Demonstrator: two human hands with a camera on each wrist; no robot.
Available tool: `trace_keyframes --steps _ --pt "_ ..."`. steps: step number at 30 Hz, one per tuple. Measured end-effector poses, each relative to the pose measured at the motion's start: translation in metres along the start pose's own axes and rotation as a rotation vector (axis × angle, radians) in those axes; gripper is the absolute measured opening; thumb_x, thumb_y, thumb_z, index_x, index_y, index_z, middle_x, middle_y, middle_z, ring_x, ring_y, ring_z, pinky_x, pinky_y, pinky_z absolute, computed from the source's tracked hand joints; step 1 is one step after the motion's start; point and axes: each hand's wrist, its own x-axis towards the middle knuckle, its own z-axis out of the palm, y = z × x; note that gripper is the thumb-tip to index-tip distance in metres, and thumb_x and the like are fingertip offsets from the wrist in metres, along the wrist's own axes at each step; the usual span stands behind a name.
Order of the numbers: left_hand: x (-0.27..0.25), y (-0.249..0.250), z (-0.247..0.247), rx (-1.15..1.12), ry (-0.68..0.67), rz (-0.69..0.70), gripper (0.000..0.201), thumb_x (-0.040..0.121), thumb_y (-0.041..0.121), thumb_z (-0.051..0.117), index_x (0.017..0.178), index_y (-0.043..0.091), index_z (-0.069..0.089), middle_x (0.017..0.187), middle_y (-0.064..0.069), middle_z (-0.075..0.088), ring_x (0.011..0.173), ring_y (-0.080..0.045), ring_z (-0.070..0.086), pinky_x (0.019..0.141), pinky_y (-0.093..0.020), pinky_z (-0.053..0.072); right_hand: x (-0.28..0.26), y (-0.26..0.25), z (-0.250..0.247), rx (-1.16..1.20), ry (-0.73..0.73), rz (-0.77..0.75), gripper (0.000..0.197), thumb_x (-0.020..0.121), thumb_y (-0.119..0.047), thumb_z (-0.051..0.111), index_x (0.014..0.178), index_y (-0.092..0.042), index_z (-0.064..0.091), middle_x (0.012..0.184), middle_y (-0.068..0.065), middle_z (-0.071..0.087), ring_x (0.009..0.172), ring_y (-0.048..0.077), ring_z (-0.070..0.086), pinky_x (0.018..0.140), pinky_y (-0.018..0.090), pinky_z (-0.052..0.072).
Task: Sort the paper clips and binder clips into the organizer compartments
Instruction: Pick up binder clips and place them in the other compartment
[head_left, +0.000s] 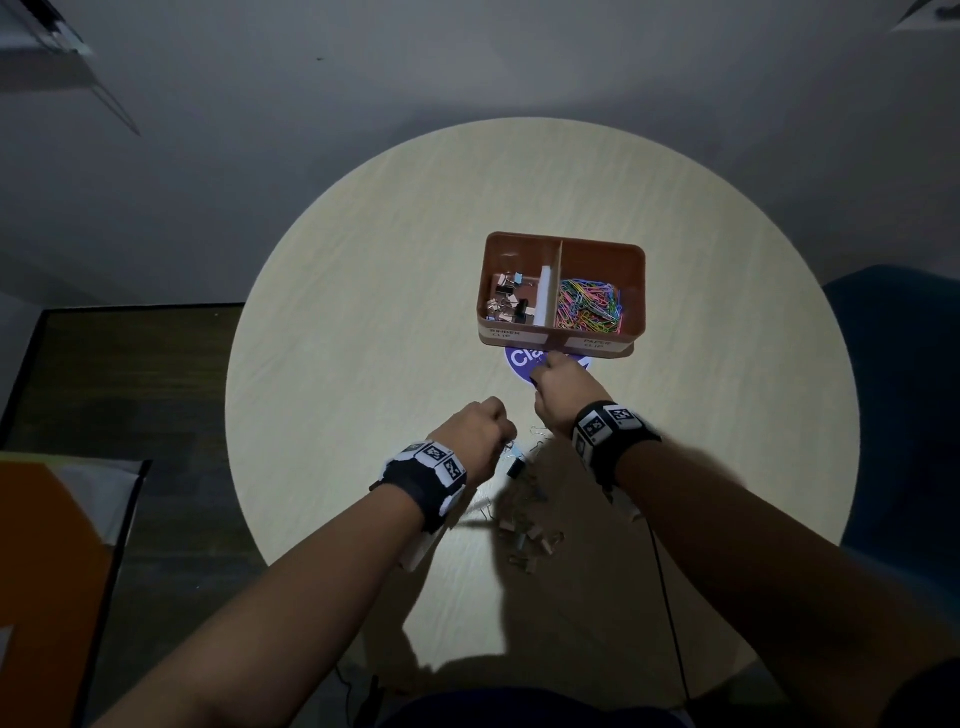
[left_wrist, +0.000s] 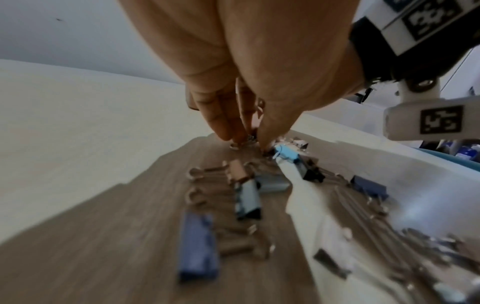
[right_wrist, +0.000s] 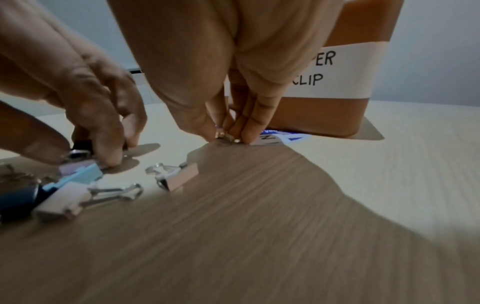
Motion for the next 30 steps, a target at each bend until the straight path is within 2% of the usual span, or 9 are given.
trace_keyframes --steps 4,6,8,11,15,20,26,28,30 --pt "-0.016 -0.018 0.002 -0.047 0.027 -0.075 0.031 0.091 0.014 0.055 0.120 0.015 0.064 0.118 -0.008 0.054 0.102 -0.026 0.056 0.086 -0.037 0.051 -0.015 0.013 0.007 0.074 -0.030 0.010 0.032 0.088 -0.010 0.053 0.119 -0.003 0.060 0.121 0.018 0.055 0.111 0.034 0.055 0.093 0.037 0.044" --pt "-0.021 -0.023 0.000 -0.109 0.063 -0.143 0.032 0.092 0.014 0.051 0.121 0.016 0.062 0.117 -0.006 0.055 0.102 -0.025 0.058 0.087 -0.034 0.051 -0.022 0.021 0.009 0.129 -0.024 0.028 0.032 0.087 -0.013 0.056 0.118 -0.007 0.061 0.120 0.015 0.056 0.112 0.031 0.054 0.094 0.036 0.044" --pt "-0.024 -0.023 -0.004 -0.146 0.092 -0.184 0.033 0.089 0.014 0.050 0.120 0.019 0.061 0.115 -0.004 0.056 0.100 -0.023 0.059 0.086 -0.033 0.051 -0.022 0.026 0.009 0.173 0.041 0.041 0.034 0.087 -0.013 0.056 0.120 -0.008 0.061 0.123 0.013 0.055 0.114 0.030 0.052 0.097 0.036 0.044" --pt "-0.022 -0.016 -0.011 -0.144 0.091 -0.120 0.034 0.090 0.014 0.051 0.121 0.020 0.062 0.119 -0.005 0.055 0.101 -0.024 0.059 0.086 -0.035 0.052 -0.015 0.022 0.005 0.094 0.105 -0.026 0.041 0.091 -0.008 0.052 0.132 -0.009 0.056 0.123 0.014 0.052 0.116 0.031 0.049 0.099 0.039 0.043" --pt "-0.015 -0.004 -0.011 -0.107 0.030 -0.011 0.032 0.093 0.014 0.052 0.121 0.021 0.066 0.121 -0.008 0.054 0.100 -0.028 0.059 0.083 -0.039 0.052 -0.003 0.011 0.006 -0.075 0.101 -0.103 0.050 0.092 -0.001 0.048 0.142 -0.007 0.044 0.126 0.016 0.049 0.113 0.034 0.047 0.096 0.043 0.046" --pt "-0.012 -0.002 0.003 -0.022 -0.018 -0.035 0.028 0.089 0.013 0.057 0.114 0.019 0.068 0.115 -0.007 0.054 0.094 -0.028 0.059 0.078 -0.041 0.054 -0.005 0.011 0.010 -0.181 0.062 -0.069 0.034 0.093 -0.002 0.049 0.127 -0.005 0.053 0.129 0.016 0.048 0.118 0.032 0.046 0.101 0.041 0.045" --pt "-0.014 -0.006 0.009 0.024 -0.031 -0.099 0.012 0.084 0.011 0.059 0.092 0.019 0.063 0.099 -0.003 0.056 0.084 -0.024 0.056 0.070 -0.040 0.055 -0.006 0.019 0.010 -0.156 0.083 -0.094 0.028 0.091 -0.005 0.058 0.119 -0.007 0.062 0.123 0.015 0.054 0.118 0.030 0.052 0.099 0.039 0.050" --pt "-0.014 -0.005 0.006 0.015 -0.038 -0.117 0.012 0.085 0.010 0.057 0.092 0.017 0.063 0.099 -0.004 0.055 0.085 -0.024 0.057 0.072 -0.039 0.054 -0.007 0.020 0.008 -0.152 0.134 -0.096 0.027 0.089 -0.004 0.061 0.115 -0.006 0.064 0.122 0.014 0.054 0.119 0.030 0.050 0.095 0.041 0.053" --pt "-0.015 -0.006 0.004 -0.006 -0.044 -0.135 0.015 0.085 0.009 0.055 0.093 0.016 0.065 0.101 -0.005 0.055 0.086 -0.025 0.058 0.073 -0.039 0.054 -0.007 0.022 0.009 -0.144 0.162 -0.106 0.032 0.085 -0.002 0.062 0.118 -0.004 0.063 0.128 0.014 0.053 0.124 0.032 0.045 0.097 0.044 0.052"
